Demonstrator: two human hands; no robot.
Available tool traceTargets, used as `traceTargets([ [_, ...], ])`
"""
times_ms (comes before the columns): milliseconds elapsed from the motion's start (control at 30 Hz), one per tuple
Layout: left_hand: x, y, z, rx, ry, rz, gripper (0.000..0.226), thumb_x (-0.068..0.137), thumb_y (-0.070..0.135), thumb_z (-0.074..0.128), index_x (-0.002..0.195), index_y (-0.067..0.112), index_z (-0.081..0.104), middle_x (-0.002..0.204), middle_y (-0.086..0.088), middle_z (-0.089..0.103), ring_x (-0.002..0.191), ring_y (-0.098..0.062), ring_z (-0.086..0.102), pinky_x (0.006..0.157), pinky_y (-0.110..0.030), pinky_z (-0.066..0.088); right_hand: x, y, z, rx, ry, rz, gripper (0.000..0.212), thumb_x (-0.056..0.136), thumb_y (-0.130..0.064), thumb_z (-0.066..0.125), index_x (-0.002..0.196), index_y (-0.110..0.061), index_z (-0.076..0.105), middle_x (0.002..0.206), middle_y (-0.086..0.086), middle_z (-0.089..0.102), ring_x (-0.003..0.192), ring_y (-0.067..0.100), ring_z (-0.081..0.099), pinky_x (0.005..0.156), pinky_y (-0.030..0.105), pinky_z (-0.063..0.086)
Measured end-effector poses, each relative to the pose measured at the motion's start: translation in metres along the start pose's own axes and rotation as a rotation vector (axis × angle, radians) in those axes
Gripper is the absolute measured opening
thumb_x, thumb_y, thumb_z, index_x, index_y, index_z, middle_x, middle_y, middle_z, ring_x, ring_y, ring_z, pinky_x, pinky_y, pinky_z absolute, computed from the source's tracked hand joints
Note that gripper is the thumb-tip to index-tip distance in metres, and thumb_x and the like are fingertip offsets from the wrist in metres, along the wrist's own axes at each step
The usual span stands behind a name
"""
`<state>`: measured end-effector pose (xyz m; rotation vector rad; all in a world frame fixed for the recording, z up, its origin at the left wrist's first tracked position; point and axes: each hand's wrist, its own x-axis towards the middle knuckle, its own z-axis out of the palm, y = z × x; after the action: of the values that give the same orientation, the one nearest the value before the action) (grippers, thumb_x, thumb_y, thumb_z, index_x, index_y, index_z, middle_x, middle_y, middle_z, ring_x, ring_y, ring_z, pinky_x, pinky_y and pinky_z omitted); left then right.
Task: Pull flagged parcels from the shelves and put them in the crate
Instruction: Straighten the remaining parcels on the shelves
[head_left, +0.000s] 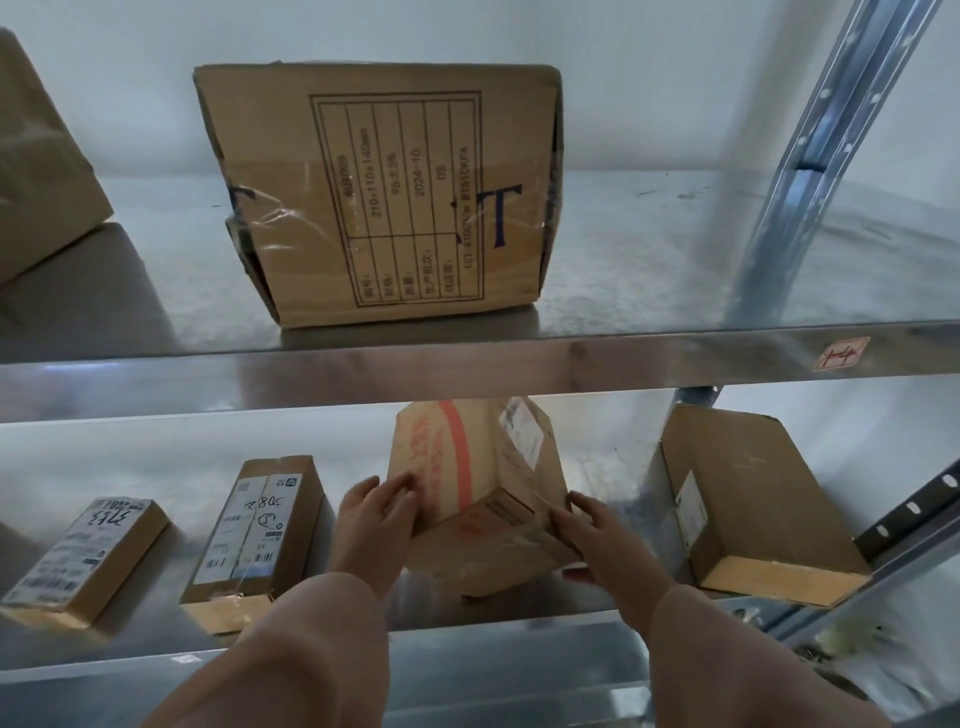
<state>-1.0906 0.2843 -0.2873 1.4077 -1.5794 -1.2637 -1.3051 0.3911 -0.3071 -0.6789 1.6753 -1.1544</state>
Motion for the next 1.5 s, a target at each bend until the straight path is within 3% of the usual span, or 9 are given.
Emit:
traceTargets([
  [100,-0.005,0.016,-0.004,0.008,-0.157,0.031,0.043,0.096,0.047,0.047,0.134,0.028,0.054,0.130,-0.001,0.055,0.114,-0.021,0.054,0.101,-0.042,0.045,0.002,-0.009,0.013,-0.102,0.076,-0.146,0.058,0.088,-0.038,0.065,0.139,-0.024,0.040,0.119,0.001,0.061,0.099,0.016,0.063,0.080,0.030,0.056],
  [167,-0.008,0.022,-0.006,-0.144,-0.245,-0.044,0.044,0.095,0.050,0.047,0.135,0.031,0.049,0.123,-0.001,0.063,0.111,-0.024,0.061,0.096,-0.050,0.051,-0.001,-0.012,0.023,-0.176,0.095,-0.260,0.050,0.087,-0.039,0.066,0.132,-0.031,0.044,0.113,-0.011,0.059,0.095,0.010,0.062,0.075,0.021,0.056],
  [400,-0.013,0.001,-0.010,-0.099,-0.073,-0.079,0.047,0.095,0.020,0.058,0.138,0.025,0.040,0.107,0.006,0.063,0.096,-0.017,0.065,0.070,-0.030,0.058,-0.009,-0.011,0.028,-0.333,0.016,-0.384,0.045,0.088,-0.036,0.065,0.129,-0.038,0.047,0.107,-0.027,0.054,0.091,0.000,0.061,0.061,0.006,0.048],
  [567,-0.011,0.021,0.003,0.312,0.035,0.157,0.053,0.093,0.032,0.059,0.142,0.028,0.038,0.136,-0.004,0.049,0.124,-0.026,0.047,0.100,-0.050,0.047,-0.010,-0.009,-0.017,-0.403,0.129,-0.389,0.047,0.091,-0.040,0.060,0.134,-0.039,0.042,0.127,-0.019,0.047,0.111,0.005,0.052,0.086,0.013,0.043],
  [667,-0.016,0.050,0.018,0.412,0.177,0.342,0.054,0.092,0.034,0.059,0.141,0.030,0.037,0.146,-0.003,0.039,0.132,-0.027,0.034,0.106,-0.045,0.032,-0.011,-0.007,-0.064,-0.500,0.272,-0.441,0.044,0.091,-0.042,0.058,0.133,-0.039,0.044,0.130,-0.020,0.042,0.116,0.003,0.045,0.095,0.020,0.039],
  [867,-0.040,0.085,0.105,0.340,-0.088,0.574,0.061,0.090,0.030,0.063,0.145,0.033,0.038,0.152,0.005,0.034,0.139,-0.018,0.030,0.114,-0.039,0.029,-0.020,0.012,-0.168,-0.882,0.599,-0.305,0.040,0.093,-0.030,0.058,0.129,-0.012,0.054,0.136,0.012,0.050,0.125,0.033,0.047,0.105,0.045,0.038],
  [1100,-0.060,0.050,0.210,0.352,-0.406,0.436,0.058,0.094,0.039,0.055,0.146,0.035,0.031,0.153,0.008,0.033,0.136,-0.009,0.033,0.110,-0.024,0.028,-0.016,0.047,-0.217,-0.881,0.511,0.085,0.078,0.087,-0.060,0.051,0.150,-0.025,0.021,0.157,0.012,0.015,0.145,0.030,0.010,0.118,0.042,0.013],
  [1333,-0.053,0.033,0.248,0.364,-0.421,0.239,0.063,0.094,0.048,0.051,0.148,0.039,0.021,0.157,0.010,0.024,0.142,-0.014,0.029,0.115,-0.035,0.028,-0.020,0.061,-0.196,-0.980,0.468,-0.068,0.083,0.075,-0.074,0.048,0.146,-0.037,0.026,0.151,-0.001,0.015,0.139,0.025,0.010,0.116,0.041,0.019],
  [1500,-0.045,0.025,0.254,0.391,-0.412,0.163,0.069,0.094,0.046,0.053,0.149,0.039,0.013,0.158,0.008,0.021,0.143,-0.019,0.027,0.116,-0.040,0.030,-0.016,0.067,-0.190,-0.752,0.376,-0.267,0.069,0.082,-0.049,0.063,0.143,-0.030,0.037,0.141,-0.005,0.035,0.132,0.015,0.029,0.113,0.032,0.028],
])
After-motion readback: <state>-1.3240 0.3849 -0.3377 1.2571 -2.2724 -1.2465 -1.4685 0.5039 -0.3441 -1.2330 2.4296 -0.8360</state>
